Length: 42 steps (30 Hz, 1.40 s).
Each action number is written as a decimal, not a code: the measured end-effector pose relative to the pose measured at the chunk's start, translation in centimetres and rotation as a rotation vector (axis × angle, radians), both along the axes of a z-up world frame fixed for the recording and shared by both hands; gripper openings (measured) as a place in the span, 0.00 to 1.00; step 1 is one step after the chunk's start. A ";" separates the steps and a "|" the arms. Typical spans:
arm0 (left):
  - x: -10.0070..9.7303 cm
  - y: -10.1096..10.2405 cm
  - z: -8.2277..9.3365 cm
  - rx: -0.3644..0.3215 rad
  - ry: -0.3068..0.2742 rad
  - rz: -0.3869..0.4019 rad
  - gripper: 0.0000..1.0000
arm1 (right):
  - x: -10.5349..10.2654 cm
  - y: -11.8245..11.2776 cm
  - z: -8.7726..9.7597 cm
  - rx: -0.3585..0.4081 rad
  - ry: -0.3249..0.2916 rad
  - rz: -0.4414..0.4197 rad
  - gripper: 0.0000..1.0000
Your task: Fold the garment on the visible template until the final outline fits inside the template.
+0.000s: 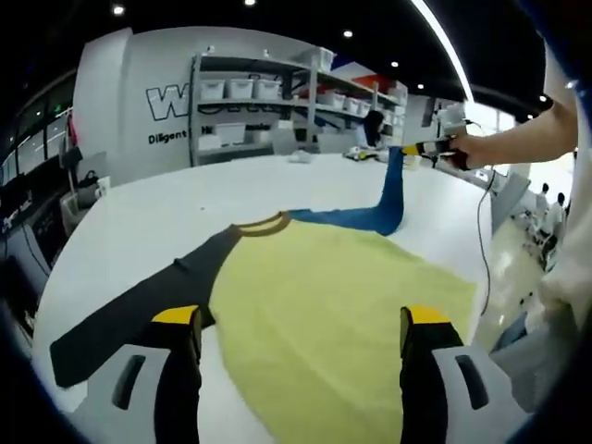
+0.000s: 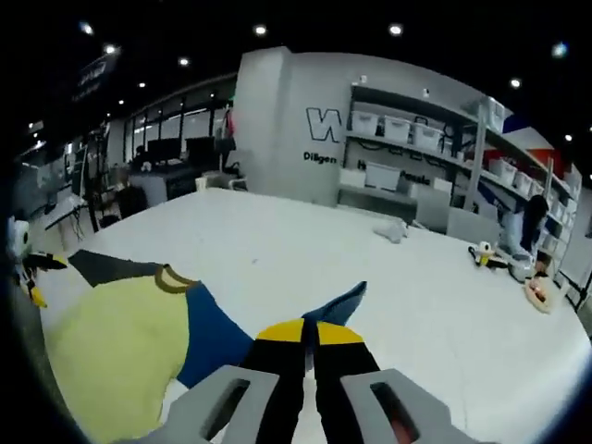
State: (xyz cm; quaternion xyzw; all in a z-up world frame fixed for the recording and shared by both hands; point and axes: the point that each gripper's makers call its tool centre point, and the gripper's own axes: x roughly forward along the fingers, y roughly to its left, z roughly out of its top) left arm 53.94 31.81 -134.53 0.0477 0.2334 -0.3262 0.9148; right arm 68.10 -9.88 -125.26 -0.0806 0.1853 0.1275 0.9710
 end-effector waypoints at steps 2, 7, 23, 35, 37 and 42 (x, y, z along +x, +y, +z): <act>-0.2 0.1 0.0 -0.001 0.000 0.004 0.90 | 0.5 2.3 0.6 -0.004 -0.015 0.048 0.00; -0.4 0.1 0.0 -0.005 0.002 0.009 0.93 | 1.7 7.6 1.3 0.012 -0.030 0.144 0.00; -2.2 0.1 -0.1 0.003 0.016 0.008 0.94 | 3.4 22.4 -0.6 0.090 -0.003 0.398 0.00; -2.7 0.7 -0.5 0.008 0.016 0.013 0.94 | 2.1 30.4 -4.5 0.035 0.064 0.540 0.00; -2.9 0.6 -0.7 0.011 0.016 0.007 0.94 | 1.8 31.4 -5.3 0.017 0.075 0.551 0.00; -3.3 0.6 -1.2 0.009 0.028 0.005 0.94 | 0.5 33.6 -7.8 -0.078 0.093 0.593 0.00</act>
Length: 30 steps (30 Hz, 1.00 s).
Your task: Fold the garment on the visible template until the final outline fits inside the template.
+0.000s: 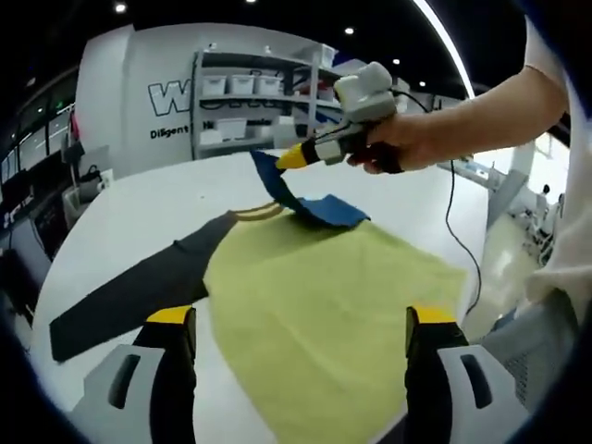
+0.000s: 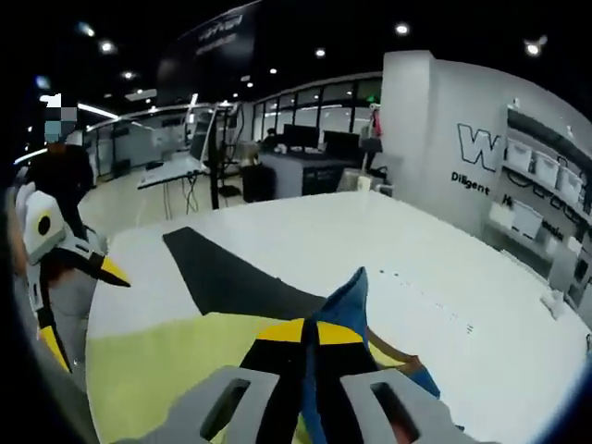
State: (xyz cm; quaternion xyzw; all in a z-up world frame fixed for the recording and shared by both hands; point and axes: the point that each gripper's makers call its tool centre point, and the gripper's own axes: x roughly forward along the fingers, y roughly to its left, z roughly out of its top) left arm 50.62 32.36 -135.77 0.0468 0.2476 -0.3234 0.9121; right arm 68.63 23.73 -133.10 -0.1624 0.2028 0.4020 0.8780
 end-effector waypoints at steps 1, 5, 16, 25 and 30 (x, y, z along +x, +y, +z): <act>0.0 0.0 0.0 -0.001 0.001 0.001 0.94 | -0.1 0.2 -0.4 -0.024 -0.008 0.011 0.00; -0.3 0.3 -0.2 0.000 0.007 0.005 0.94 | -0.7 1.6 -2.3 -0.061 0.009 0.032 0.00; -0.5 0.8 -0.7 0.004 0.024 0.028 0.93 | -2.3 4.1 -6.9 -0.182 0.042 0.113 0.00; -0.6 1.5 -0.9 0.011 0.031 0.054 0.92 | -1.4 4.8 -7.2 -0.218 0.020 0.089 0.00; -0.6 1.5 -1.0 0.008 0.037 0.059 0.92 | -0.8 6.1 -6.6 -0.206 0.011 0.115 0.00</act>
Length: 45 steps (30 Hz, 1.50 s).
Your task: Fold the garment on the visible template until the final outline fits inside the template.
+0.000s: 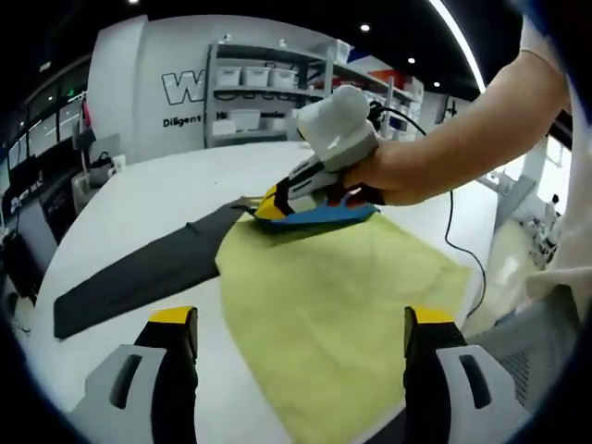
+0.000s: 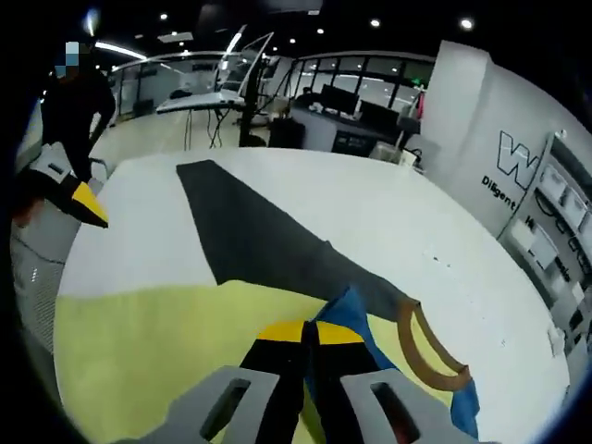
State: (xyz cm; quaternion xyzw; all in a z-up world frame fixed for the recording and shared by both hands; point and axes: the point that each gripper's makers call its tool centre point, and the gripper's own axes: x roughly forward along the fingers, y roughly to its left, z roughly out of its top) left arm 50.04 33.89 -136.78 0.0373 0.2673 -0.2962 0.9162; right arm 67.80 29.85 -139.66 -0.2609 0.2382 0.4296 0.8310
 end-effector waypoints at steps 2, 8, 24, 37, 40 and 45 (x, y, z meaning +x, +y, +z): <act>0.0 -0.1 0.0 0.000 0.001 -0.001 0.92 | -0.3 0.0 -0.9 -0.008 0.040 -0.001 0.00; 0.0 0.1 0.0 0.002 0.003 0.001 0.92 | -1.3 -0.3 -2.3 -0.007 0.084 0.024 0.00; 0.9 0.8 0.4 -0.004 0.006 0.010 0.92 | -6.9 -0.6 -1.2 0.128 0.150 0.105 0.10; 3.4 5.2 -0.5 -0.056 0.050 0.152 0.90 | -7.7 -6.1 -0.7 0.153 0.147 0.036 0.13; 4.3 7.0 -0.8 -0.073 0.059 0.207 0.90 | -7.9 -7.4 -0.6 0.160 0.144 0.017 0.14; 5.8 10.1 -0.8 -0.106 0.065 0.300 0.88 | -8.5 -9.4 -0.8 0.160 0.143 -0.005 0.14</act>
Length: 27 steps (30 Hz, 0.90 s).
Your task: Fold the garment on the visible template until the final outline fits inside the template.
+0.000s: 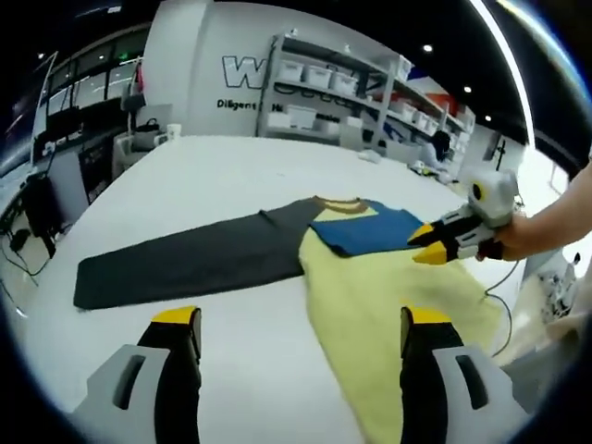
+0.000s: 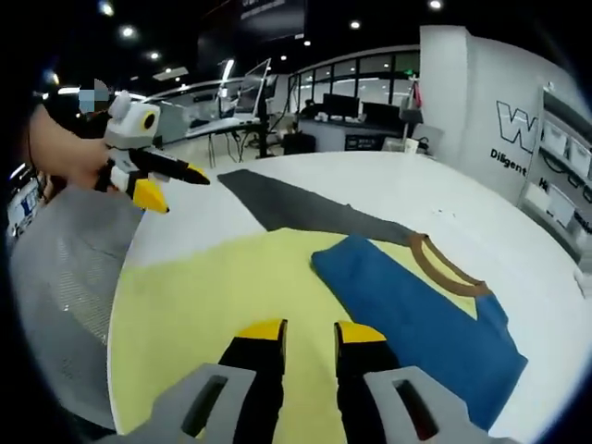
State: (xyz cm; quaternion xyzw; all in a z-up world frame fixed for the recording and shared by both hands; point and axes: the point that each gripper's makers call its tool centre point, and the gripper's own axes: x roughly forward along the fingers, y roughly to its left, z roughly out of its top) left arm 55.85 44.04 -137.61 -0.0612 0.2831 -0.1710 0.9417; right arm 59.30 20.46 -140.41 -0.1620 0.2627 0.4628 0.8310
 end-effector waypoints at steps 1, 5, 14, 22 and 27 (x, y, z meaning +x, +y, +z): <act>0.1 0.3 0.0 -0.004 0.001 0.011 0.88 | -0.1 -0.3 0.0 0.001 0.001 -0.006 0.15; 1.3 3.5 -0.1 -0.040 -0.002 0.125 0.87 | -0.4 -1.5 -0.1 0.003 0.003 -0.023 0.16; 2.5 11.3 -0.8 -0.104 0.010 0.366 0.79 | -0.4 -3.2 0.8 0.038 -0.004 -0.051 0.21; 3.4 15.9 -2.4 -0.173 0.045 0.527 0.71 | -0.2 -4.4 1.4 0.048 -0.011 -0.070 0.20; 3.5 17.8 -3.6 -0.198 0.079 0.616 0.65 | -0.2 -4.8 1.9 0.052 -0.020 -0.074 0.20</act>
